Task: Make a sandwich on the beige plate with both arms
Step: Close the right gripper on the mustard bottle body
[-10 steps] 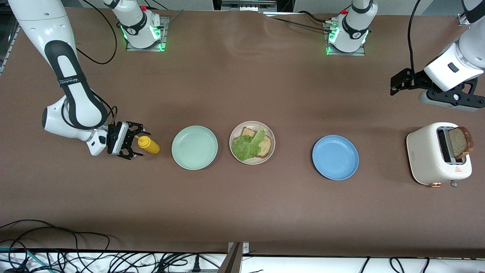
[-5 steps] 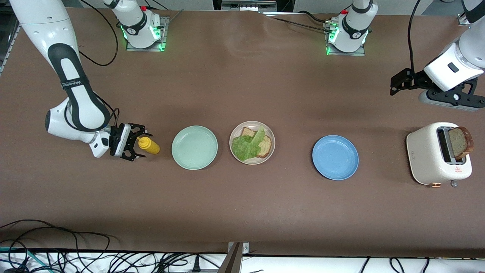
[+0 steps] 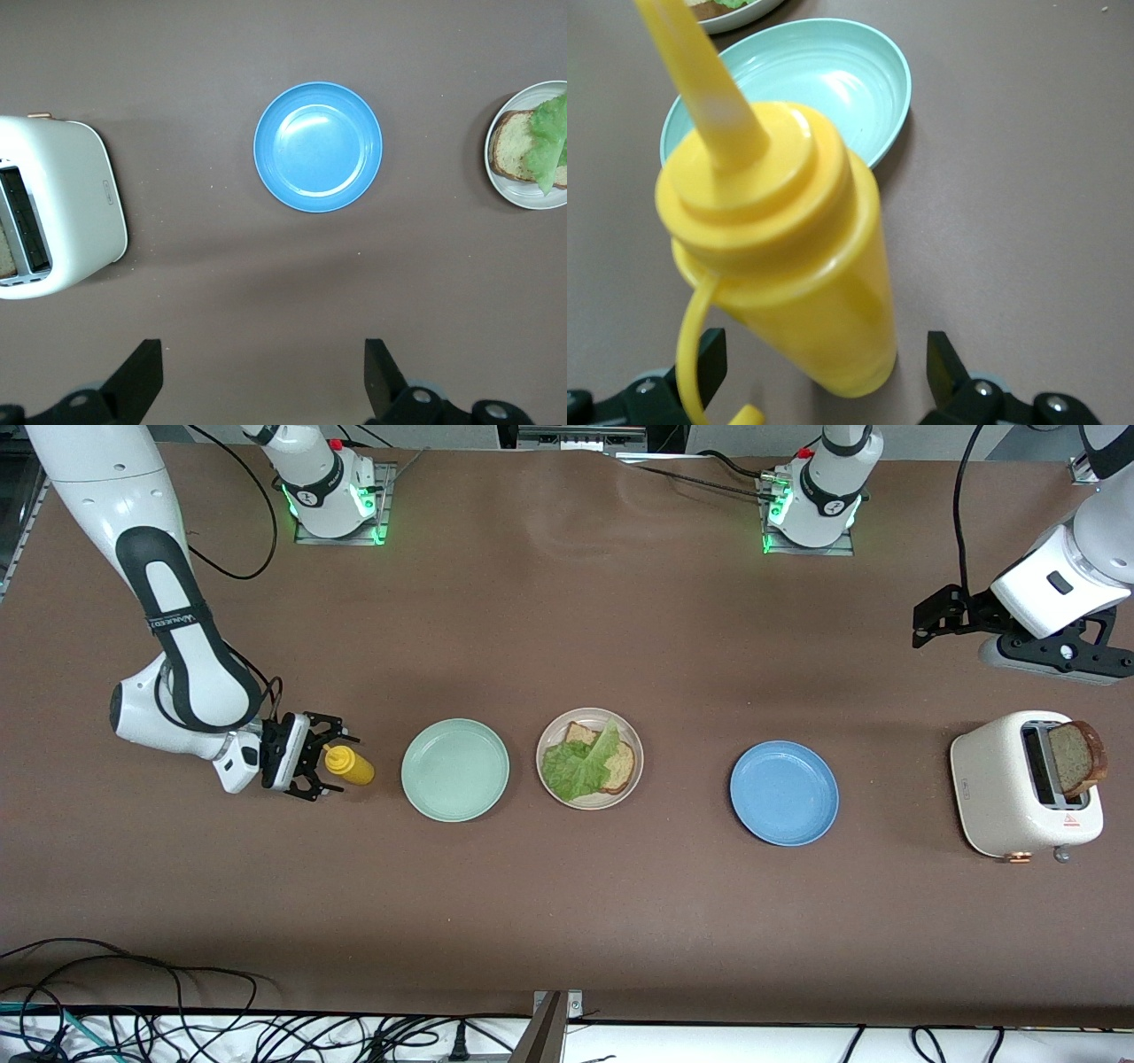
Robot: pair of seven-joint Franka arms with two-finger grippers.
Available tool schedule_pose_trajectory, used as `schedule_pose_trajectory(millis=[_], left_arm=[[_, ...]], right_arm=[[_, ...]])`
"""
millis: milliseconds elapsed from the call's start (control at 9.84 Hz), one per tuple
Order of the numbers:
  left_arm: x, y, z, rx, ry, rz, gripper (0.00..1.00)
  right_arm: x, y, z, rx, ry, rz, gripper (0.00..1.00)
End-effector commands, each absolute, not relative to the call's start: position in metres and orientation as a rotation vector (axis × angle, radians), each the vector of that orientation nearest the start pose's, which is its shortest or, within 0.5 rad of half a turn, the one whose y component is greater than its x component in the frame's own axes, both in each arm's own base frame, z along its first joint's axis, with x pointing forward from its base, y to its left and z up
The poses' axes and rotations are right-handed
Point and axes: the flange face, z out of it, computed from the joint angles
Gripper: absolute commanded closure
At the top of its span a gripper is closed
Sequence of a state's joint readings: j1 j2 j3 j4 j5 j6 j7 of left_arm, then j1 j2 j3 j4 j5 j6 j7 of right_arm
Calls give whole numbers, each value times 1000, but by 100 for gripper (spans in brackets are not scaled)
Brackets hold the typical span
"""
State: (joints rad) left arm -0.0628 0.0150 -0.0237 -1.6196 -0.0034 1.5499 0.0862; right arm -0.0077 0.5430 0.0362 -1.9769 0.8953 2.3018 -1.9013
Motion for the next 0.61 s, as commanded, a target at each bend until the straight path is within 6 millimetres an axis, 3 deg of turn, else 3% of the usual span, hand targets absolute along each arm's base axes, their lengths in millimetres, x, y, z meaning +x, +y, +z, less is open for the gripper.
schedule_pose_trajectory(millis=[0,102,203,305,406,508], left_arm=[[545,-49,597,-3149,266,133,0],[545,-49,597,-3149,266,133,0],[545,-49,597,-3149,266,133,0],[545,-49,597,-3149,266,133,0],[545,-50,597,-3149,266,133,0],[544,-59,597,-3139,292,133,0]], right_arm=[[596,37,173,-2080,-1485,-508,0],[596,39,173,-2078,-1491,-508,0],[597,39,175,-2078,-1492,-511,32],[597,41,174,-2076,-1493,-508,77],[597,42,175,-2074,-1495,-507,100],[598,42,177,-2074,-1508,-505,100]])
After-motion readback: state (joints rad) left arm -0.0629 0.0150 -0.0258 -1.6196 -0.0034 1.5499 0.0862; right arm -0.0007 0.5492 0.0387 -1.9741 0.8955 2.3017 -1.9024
